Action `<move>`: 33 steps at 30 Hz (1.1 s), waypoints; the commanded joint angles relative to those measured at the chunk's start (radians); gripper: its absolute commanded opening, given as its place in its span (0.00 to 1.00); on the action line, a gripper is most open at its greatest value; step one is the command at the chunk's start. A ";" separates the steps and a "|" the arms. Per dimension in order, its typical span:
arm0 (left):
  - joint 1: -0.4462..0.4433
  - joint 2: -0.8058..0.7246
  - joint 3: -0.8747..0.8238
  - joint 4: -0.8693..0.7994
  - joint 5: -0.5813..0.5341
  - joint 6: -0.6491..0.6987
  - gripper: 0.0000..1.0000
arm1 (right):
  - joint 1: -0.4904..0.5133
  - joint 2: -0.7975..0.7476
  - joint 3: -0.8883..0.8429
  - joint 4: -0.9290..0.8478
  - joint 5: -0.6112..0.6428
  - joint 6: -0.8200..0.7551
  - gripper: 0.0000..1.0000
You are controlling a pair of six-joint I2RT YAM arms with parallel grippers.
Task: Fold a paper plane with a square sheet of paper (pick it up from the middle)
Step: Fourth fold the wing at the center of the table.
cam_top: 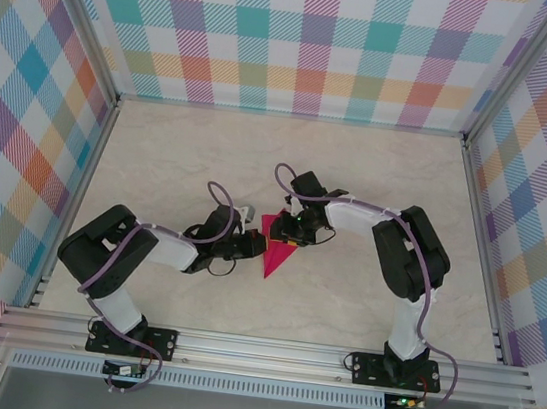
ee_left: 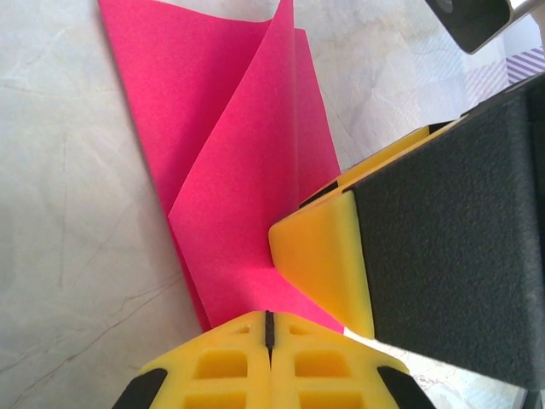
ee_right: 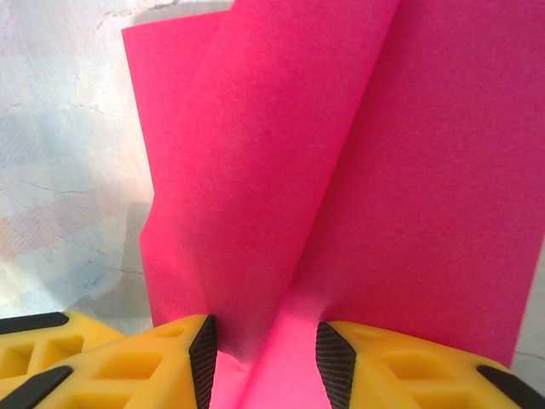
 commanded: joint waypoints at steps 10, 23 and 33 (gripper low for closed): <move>0.014 0.037 0.027 -0.007 -0.002 0.030 0.00 | 0.003 0.149 -0.072 -0.131 0.204 0.016 0.39; 0.014 0.060 0.041 -0.007 0.003 0.031 0.00 | 0.003 0.159 -0.068 -0.142 0.215 0.016 0.37; 0.015 0.065 0.037 -0.014 -0.006 0.031 0.00 | 0.003 0.167 -0.066 -0.147 0.219 0.010 0.35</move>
